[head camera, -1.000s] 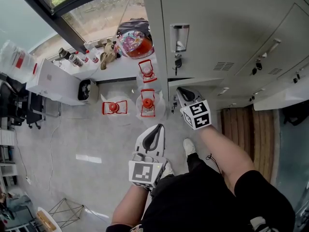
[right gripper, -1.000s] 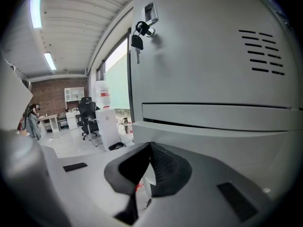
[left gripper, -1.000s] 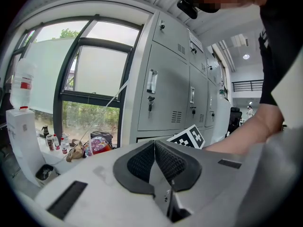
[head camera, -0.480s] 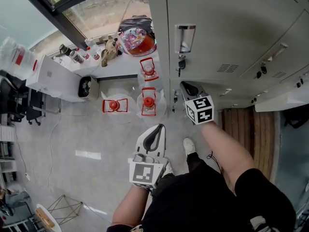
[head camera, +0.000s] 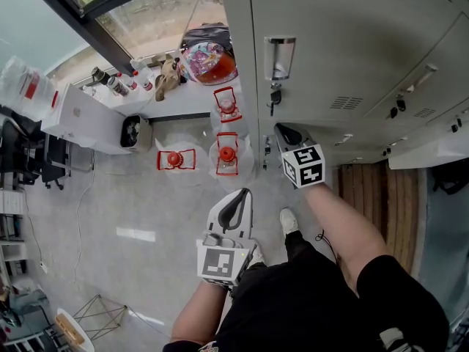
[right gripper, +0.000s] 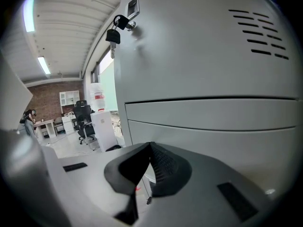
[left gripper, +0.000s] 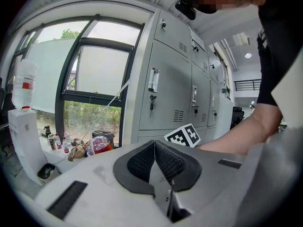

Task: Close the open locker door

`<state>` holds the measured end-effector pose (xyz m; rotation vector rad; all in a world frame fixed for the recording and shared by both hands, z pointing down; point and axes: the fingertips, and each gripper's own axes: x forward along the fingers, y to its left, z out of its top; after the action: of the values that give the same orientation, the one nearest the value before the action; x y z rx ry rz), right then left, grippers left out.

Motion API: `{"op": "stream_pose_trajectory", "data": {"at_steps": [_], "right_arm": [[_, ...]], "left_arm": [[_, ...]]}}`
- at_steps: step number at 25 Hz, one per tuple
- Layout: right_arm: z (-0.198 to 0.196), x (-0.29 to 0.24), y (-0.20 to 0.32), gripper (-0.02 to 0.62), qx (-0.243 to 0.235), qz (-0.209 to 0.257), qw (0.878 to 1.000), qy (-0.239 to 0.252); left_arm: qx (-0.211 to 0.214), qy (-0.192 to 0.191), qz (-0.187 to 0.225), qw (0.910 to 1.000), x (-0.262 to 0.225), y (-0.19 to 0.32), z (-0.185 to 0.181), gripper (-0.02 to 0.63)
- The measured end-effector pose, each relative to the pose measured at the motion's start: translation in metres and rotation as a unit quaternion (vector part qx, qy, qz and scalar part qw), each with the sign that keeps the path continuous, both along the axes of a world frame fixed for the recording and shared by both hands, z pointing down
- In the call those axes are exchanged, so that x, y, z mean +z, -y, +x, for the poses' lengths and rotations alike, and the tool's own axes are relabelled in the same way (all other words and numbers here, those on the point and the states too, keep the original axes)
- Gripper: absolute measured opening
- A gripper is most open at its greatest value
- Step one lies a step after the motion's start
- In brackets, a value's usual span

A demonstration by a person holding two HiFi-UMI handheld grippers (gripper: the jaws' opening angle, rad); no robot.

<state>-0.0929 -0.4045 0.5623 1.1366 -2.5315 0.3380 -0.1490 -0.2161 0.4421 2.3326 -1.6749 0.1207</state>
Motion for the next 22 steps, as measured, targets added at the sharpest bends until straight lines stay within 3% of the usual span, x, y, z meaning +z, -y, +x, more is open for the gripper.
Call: {"op": "stream_pose_trajectory", "data": {"at_steps": [8,22], "right_arm": [[-0.001,-0.003,-0.003,0.054,0.003,-0.003,1.000,0.006],[0.018,-0.032,-0.047,0.054,0.015,0.012,1.000,0.009]], "left_arm": [[0.001,0.004,0.002,1.0000,-0.001,-0.006,-0.001,0.018],[0.042,0.011,0.029,0.9986,-0.015,-0.027,0.007,0.018]]}}
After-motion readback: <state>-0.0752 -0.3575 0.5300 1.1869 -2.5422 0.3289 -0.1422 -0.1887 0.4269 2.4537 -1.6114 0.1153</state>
